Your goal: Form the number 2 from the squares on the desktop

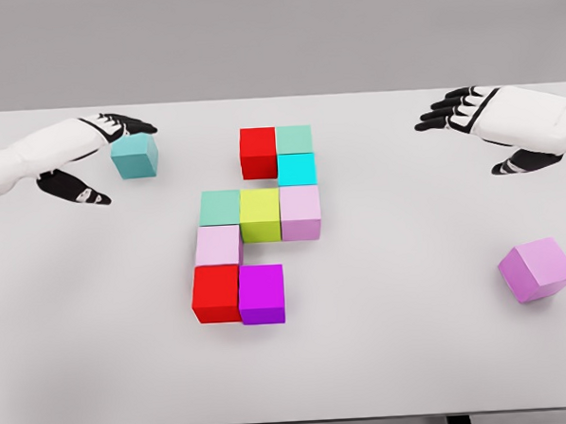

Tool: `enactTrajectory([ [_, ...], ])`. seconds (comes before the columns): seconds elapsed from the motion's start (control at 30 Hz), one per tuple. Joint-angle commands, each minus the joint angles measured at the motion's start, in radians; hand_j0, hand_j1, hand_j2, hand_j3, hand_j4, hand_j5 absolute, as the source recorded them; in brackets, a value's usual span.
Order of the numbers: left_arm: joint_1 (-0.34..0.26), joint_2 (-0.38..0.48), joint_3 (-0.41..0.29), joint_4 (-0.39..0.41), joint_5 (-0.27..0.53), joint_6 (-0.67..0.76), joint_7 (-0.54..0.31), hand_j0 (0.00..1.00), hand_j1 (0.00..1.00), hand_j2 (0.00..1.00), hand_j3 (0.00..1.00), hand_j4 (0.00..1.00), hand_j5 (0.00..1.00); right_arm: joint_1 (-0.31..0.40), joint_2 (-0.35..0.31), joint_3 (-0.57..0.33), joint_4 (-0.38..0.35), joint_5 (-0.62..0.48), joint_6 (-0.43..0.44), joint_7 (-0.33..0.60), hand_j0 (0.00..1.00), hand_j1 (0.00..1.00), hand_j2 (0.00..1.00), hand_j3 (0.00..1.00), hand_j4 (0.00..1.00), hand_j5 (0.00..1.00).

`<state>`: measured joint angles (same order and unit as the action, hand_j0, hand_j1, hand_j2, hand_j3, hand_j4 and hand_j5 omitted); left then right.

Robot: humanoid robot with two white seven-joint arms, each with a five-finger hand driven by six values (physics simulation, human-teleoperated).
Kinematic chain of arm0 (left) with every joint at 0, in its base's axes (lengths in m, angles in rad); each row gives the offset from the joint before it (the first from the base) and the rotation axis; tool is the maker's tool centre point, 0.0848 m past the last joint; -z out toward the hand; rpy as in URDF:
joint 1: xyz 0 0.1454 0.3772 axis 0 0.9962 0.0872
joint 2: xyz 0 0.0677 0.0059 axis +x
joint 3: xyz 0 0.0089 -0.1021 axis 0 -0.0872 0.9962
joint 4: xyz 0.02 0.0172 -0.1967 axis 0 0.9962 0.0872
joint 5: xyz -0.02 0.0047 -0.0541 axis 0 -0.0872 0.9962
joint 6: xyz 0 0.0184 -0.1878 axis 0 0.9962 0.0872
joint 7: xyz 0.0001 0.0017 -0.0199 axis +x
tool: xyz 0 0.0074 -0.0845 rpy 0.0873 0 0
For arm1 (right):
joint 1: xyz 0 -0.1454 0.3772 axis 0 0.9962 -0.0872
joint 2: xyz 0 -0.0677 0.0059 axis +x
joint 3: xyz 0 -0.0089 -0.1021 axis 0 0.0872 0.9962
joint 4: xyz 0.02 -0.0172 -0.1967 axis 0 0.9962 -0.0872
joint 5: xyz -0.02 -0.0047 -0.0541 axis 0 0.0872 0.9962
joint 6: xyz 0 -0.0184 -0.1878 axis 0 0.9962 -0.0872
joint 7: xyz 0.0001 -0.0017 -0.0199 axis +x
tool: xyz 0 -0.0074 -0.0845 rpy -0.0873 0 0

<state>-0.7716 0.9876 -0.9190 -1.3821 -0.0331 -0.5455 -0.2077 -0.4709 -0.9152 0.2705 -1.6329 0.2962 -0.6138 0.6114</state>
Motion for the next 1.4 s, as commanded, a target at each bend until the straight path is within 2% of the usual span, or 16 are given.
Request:
enactTrajectory([
  [0.0,0.000,-0.014,0.000,0.012,0.006,0.010,0.001,1.00,1.00,1.00,1.00,1.00,1.00,0.000,-0.005,-0.001,-0.002,-0.006,0.003,-0.001,1.00,1.00,1.00,1.00,1.00,1.00],
  [0.2,-0.017,-0.018,-0.001,0.084,0.015,0.002,0.002,1.00,1.00,1.00,1.00,1.00,1.00,0.006,-0.054,-0.013,0.001,-0.020,0.003,-0.001,1.00,1.00,1.00,1.00,1.00,1.00],
  [0.27,-0.049,-0.067,-0.001,0.141,0.015,0.032,-0.004,1.00,1.00,1.00,1.00,1.00,1.00,0.025,-0.111,-0.020,0.001,-0.109,0.003,-0.001,1.00,1.00,1.00,1.00,1.00,1.00],
  [0.33,-0.055,-0.109,-0.001,0.159,0.028,0.123,-0.010,1.00,1.00,1.00,1.00,1.00,1.00,0.055,-0.123,-0.057,0.001,-0.127,0.003,-0.001,1.00,1.00,1.00,1.00,1.00,1.00],
  [0.4,-0.067,-0.153,-0.003,0.152,0.143,0.329,-0.019,1.00,1.00,1.00,1.00,1.00,1.00,0.112,-0.143,-0.119,0.001,-0.129,0.003,-0.001,1.00,1.00,1.00,1.00,1.00,1.00],
  [0.47,-0.109,-0.174,-0.001,0.141,0.165,0.423,-0.154,1.00,1.00,1.00,1.00,1.00,1.00,0.147,-0.166,-0.148,0.001,-0.147,0.003,-0.001,1.00,1.00,1.00,1.00,1.00,1.00],
  [0.5,-0.140,-0.237,0.002,0.149,0.151,0.545,-0.220,1.00,1.00,1.00,1.00,1.00,1.00,0.179,-0.168,-0.174,0.001,-0.155,0.003,-0.001,1.00,1.00,1.00,1.00,1.00,1.00],
  [0.53,-0.147,-0.273,0.006,0.176,0.150,0.624,-0.219,1.00,1.00,1.00,1.00,1.00,1.00,0.222,-0.181,-0.212,0.002,-0.155,0.003,-0.001,1.00,1.00,1.00,1.00,1.00,1.00],
  [0.57,-0.150,-0.293,0.008,0.224,0.151,0.625,-0.217,1.00,1.00,1.00,1.00,1.00,1.00,0.258,-0.192,-0.251,0.001,-0.155,0.003,-0.001,1.00,1.00,1.00,1.00,1.00,1.00],
  [0.63,-0.150,-0.326,0.006,0.264,0.148,0.628,-0.217,1.00,1.00,1.00,1.00,1.00,1.00,0.294,-0.197,-0.269,0.001,-0.155,0.003,-0.001,1.00,1.00,1.00,1.00,1.00,1.00],
  [0.67,-0.149,-0.325,0.005,0.255,0.105,0.641,-0.225,1.00,1.00,1.00,1.00,1.00,1.00,0.317,-0.209,-0.275,0.001,-0.155,0.003,-0.001,1.00,1.00,1.00,1.00,1.00,1.00],
  [0.7,-0.149,-0.334,0.005,0.256,0.027,0.654,-0.228,1.00,1.00,1.00,1.00,1.00,1.00,0.347,-0.211,-0.304,0.005,-0.155,0.003,-0.001,1.00,1.00,1.00,1.00,1.00,1.00],
  [0.73,-0.149,-0.348,0.006,0.259,-0.007,0.677,-0.228,1.00,1.00,1.00,1.00,1.00,1.00,0.382,-0.211,-0.336,0.005,-0.155,0.003,-0.001,1.00,1.00,1.00,1.00,1.00,1.00],
  [0.83,-0.150,-0.377,0.005,0.259,-0.039,0.739,-0.226,1.00,1.00,1.00,1.00,1.00,1.00,0.471,-0.212,-0.418,0.005,-0.155,0.003,-0.001,1.00,1.00,1.00,1.00,1.00,1.00],
  [1.2,-0.146,-0.379,0.005,0.267,-0.077,0.740,-0.219,1.00,1.00,1.00,1.00,1.00,1.00,0.621,-0.212,-0.416,-0.001,-0.154,0.003,-0.001,1.00,1.00,1.00,1.00,1.00,1.00],
  [1.37,-0.144,-0.379,0.005,0.268,-0.120,0.740,-0.219,1.00,1.00,1.00,1.00,1.00,1.00,0.638,-0.212,-0.410,-0.001,-0.149,0.003,-0.001,1.00,1.00,1.00,1.00,1.00,1.00],
])
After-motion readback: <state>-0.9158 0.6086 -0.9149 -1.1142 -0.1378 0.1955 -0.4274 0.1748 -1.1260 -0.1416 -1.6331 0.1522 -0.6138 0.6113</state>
